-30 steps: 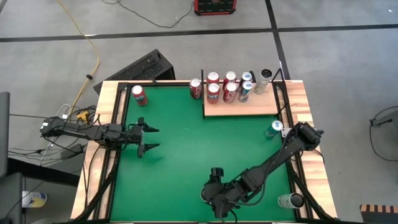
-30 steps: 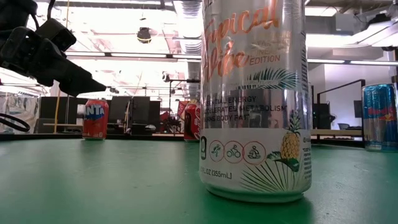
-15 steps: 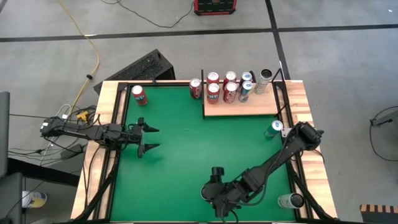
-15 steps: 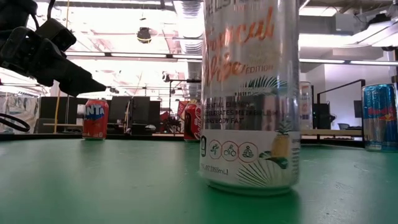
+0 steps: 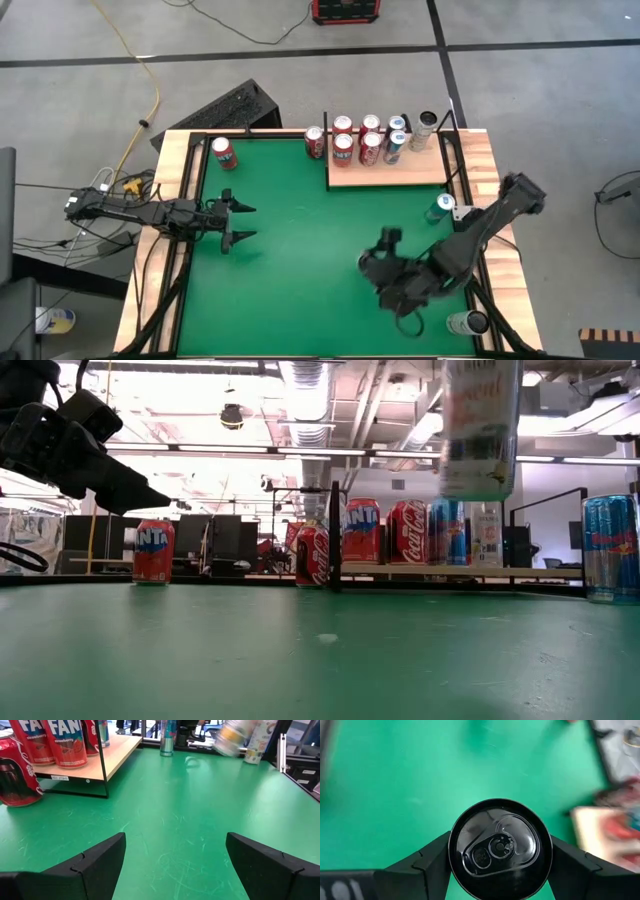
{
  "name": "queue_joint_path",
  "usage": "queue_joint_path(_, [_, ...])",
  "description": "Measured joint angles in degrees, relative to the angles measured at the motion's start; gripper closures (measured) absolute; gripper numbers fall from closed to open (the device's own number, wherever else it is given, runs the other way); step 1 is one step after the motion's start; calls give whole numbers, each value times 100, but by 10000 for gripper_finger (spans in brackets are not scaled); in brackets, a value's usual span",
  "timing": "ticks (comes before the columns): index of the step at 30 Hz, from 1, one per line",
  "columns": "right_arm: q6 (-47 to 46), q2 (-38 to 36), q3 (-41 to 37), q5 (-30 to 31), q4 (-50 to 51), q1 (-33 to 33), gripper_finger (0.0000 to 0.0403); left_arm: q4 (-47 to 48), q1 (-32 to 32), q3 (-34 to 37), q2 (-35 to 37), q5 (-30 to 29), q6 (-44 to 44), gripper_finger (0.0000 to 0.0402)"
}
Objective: Place canned beverage on shelf
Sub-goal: Put the left yellow soda can on the shelf aligned with the other yellow soda can
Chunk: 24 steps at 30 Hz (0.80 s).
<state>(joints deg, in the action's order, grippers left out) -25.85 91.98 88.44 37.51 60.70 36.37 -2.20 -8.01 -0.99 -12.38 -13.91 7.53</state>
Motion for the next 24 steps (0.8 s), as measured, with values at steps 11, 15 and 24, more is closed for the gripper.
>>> queue_joint_path(11, [521, -2971, -2209, -368, 16, -1872, 121, 0, 2, 0, 0, 0, 2, 72])
queue_joint_path(15, [1133, -3558, -2360, -469, 26, -2725, 121, 0, 1, 0, 0, 0, 0, 72])
queue_joint_path(24, [2564, -3701, -2358, -1290, -189, -4699, 121, 0, 0, 0, 0, 0, 0, 72])
